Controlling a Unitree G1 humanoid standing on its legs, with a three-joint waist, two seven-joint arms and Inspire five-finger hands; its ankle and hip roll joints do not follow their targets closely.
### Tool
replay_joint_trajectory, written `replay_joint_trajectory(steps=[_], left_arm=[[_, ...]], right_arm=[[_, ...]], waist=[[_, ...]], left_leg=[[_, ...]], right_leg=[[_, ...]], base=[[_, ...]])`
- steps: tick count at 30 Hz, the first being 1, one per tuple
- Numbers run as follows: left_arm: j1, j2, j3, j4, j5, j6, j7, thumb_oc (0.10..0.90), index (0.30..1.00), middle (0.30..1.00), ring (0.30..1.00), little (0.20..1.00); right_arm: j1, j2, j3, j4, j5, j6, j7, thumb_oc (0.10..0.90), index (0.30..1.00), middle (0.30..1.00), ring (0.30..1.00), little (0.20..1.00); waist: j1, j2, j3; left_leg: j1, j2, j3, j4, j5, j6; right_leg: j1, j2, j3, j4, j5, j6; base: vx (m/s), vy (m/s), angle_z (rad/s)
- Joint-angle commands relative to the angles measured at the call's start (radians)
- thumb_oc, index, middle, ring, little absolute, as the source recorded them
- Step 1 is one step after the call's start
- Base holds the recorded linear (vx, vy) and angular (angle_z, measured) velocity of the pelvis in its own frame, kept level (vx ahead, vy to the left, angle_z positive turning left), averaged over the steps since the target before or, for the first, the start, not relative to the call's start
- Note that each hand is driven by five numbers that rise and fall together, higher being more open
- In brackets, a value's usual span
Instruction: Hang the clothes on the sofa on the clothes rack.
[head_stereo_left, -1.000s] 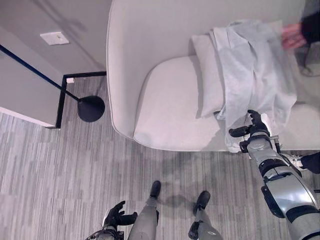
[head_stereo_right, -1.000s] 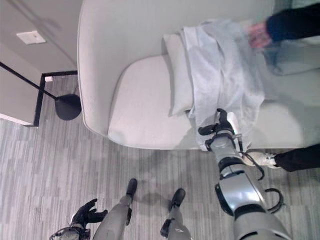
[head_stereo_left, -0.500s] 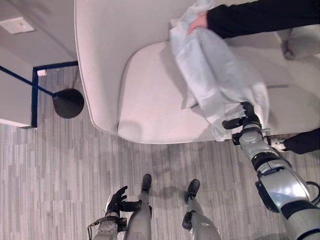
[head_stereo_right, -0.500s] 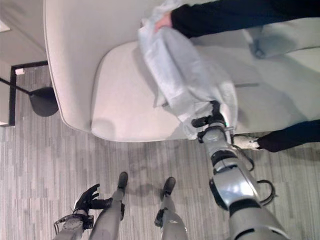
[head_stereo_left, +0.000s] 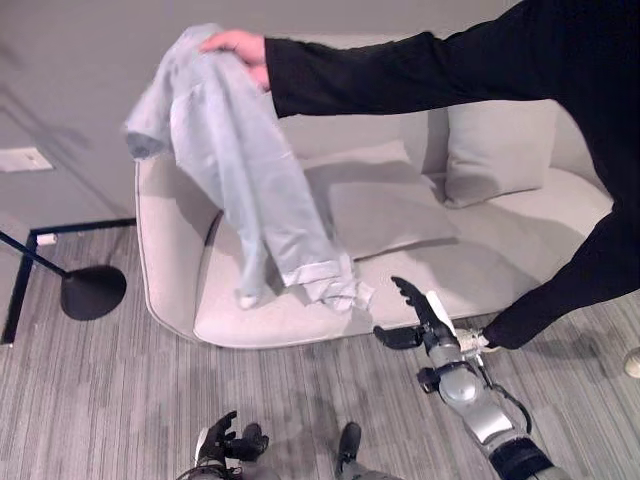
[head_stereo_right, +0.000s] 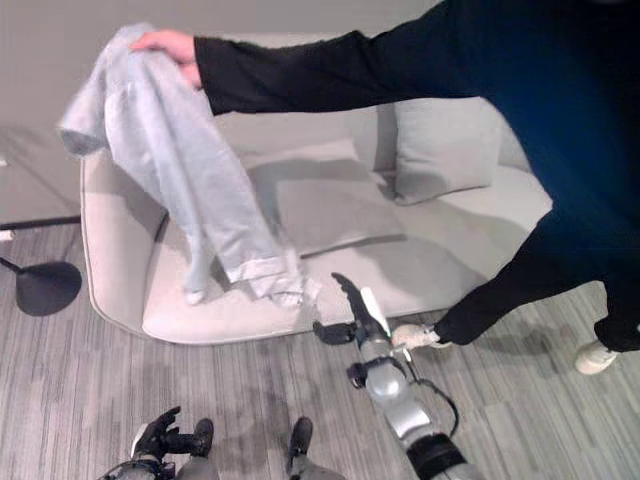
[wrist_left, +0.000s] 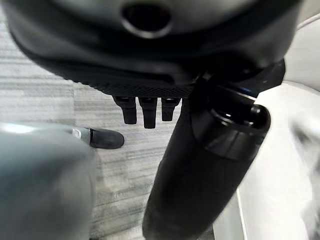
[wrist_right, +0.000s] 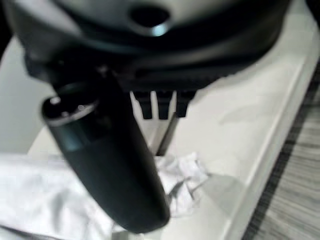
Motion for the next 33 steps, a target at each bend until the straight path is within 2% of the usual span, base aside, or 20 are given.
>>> replay_joint_trajectory(steps=[1, 11, 18, 23, 25, 26, 27, 28, 29, 31, 33], left_arm=[[-0.025, -0.009, -0.070, 0.076, 0.042, -0.002, -0.002, 0.800, 0.900, 0.900, 0.900, 0.900], [-0.003, -0.019, -0.021, 0.098, 0.004, 0.002, -0.019, 0.800, 0.900, 0.900, 0.900, 0.900], [0.014, -0.015, -0.011, 0.091, 0.007, 0.002, -0.023, 0.800, 0.900, 0.900, 0.900, 0.900], [0.027, 0.007, -0.040, 0.039, 0.030, -0.005, -0.026, 0.800, 0.900, 0.900, 0.900, 0.900], [0.029, 0.022, -0.052, 0.024, 0.038, -0.009, -0.023, 0.800, 0.900, 0.900, 0.900, 0.900], [0.027, 0.039, -0.059, 0.012, 0.043, -0.012, -0.023, 0.800, 0.900, 0.900, 0.900, 0.900], [0.026, 0.039, -0.058, 0.012, 0.043, -0.012, -0.023, 0.800, 0.900, 0.900, 0.900, 0.900], [0.023, 0.063, -0.068, 0.002, 0.051, -0.012, -0.025, 0.800, 0.900, 0.900, 0.900, 0.900], [0.023, 0.063, -0.067, 0.002, 0.051, -0.012, -0.025, 0.800, 0.900, 0.900, 0.900, 0.900], [0.015, 0.086, -0.074, -0.010, 0.056, -0.015, -0.022, 0.800, 0.900, 0.900, 0.900, 0.900], [0.000, 0.123, -0.095, -0.028, 0.063, -0.026, -0.016, 0.800, 0.900, 0.900, 0.900, 0.900]], right_arm=[[-0.039, -0.010, -0.044, -0.100, -0.012, -0.062, 0.010, 0.800, 0.900, 0.900, 0.900, 0.900], [-0.042, -0.047, -0.027, -0.126, -0.033, -0.078, 0.042, 0.800, 0.900, 0.900, 0.900, 0.900], [-0.063, -0.073, -0.031, -0.096, -0.088, -0.073, 0.028, 0.800, 0.900, 0.900, 0.900, 0.900], [-0.151, -0.105, -0.030, 0.000, -0.130, -0.075, -0.008, 0.800, 0.900, 0.900, 0.900, 0.900], [-0.210, -0.119, -0.024, 0.076, -0.138, -0.073, -0.028, 0.800, 0.900, 0.900, 0.900, 0.900], [-0.262, -0.134, -0.009, 0.137, -0.139, -0.071, -0.037, 0.800, 0.900, 0.900, 0.900, 0.900], [-0.264, -0.134, -0.009, 0.138, -0.139, -0.072, -0.038, 0.800, 0.900, 0.900, 0.900, 0.900], [-0.317, -0.146, 0.007, 0.212, -0.132, -0.068, -0.044, 0.800, 0.900, 0.900, 0.900, 0.900], [-0.319, -0.146, 0.007, 0.214, -0.132, -0.069, -0.045, 0.800, 0.900, 0.900, 0.900, 0.900], [-0.382, -0.162, 0.031, 0.302, -0.145, -0.061, -0.060, 0.800, 0.900, 0.900, 0.900, 0.900], [-0.510, -0.166, 0.071, 0.461, -0.141, -0.048, -0.101, 0.800, 0.900, 0.900, 0.900, 0.900]], waist=[[0.007, 0.030, -0.023], [0.029, 0.020, -0.027], [0.048, 0.011, -0.027], [0.081, -0.011, -0.009], [0.102, -0.023, -0.002], [0.121, -0.034, 0.008], [0.118, -0.035, 0.007], [0.144, -0.047, 0.014], [0.143, -0.048, 0.014], [0.171, -0.061, 0.027], [0.213, -0.068, 0.061]], left_leg=[[-0.015, 0.095, 0.062, -0.034, 0.146, -0.020], [-0.002, 0.080, 0.106, -0.034, 0.130, -0.015], [0.005, 0.062, 0.105, -0.034, 0.103, -0.002], [0.019, 0.017, 0.087, -0.025, 0.067, 0.032], [0.017, -0.012, 0.073, -0.017, 0.049, 0.049], [0.013, -0.042, 0.060, -0.009, 0.037, 0.065], [0.008, -0.045, 0.058, -0.008, 0.039, 0.067], [-0.003, -0.071, 0.045, -0.004, 0.031, 0.074], [-0.004, -0.072, 0.045, -0.003, 0.031, 0.075], [-0.033, -0.100, 0.027, 0.006, 0.031, 0.083], [-0.095, -0.139, 0.000, 0.007, 0.035, 0.092]], right_leg=[[0.104, -0.051, -0.046, 0.014, -0.229, 0.060], [0.160, -0.072, -0.103, 0.014, -0.229, 0.065], [0.184, -0.088, -0.131, 0.014, -0.227, 0.073], [0.207, -0.124, -0.148, 0.014, -0.212, 0.087], [0.219, -0.144, -0.163, 0.014, -0.206, 0.095], [0.224, -0.164, -0.174, 0.021, -0.200, 0.100], [0.221, -0.166, -0.176, 0.020, -0.197, 0.101], [0.221, -0.183, -0.193, 0.039, -0.202, 0.106], [0.220, -0.184, -0.193, 0.040, -0.202, 0.106], [0.214, -0.199, -0.215, 0.053, -0.202, 0.112], [0.185, -0.218, -0.241, 0.056, -0.193, 0.123]], base=[[-0.01, 0.003, 0.24], [0.00, 0.015, 0.22], [0.02, 0.052, 0.22], [0.02, 0.100, 0.09], [0.05, 0.152, 0.18], [0.05, 0.139, 0.19], [0.06, 0.167, 0.20], [0.03, 0.085, 0.25], [0.05, 0.118, 0.29], [0.01, 0.091, 0.46], [-0.02, 0.098, 0.75]])
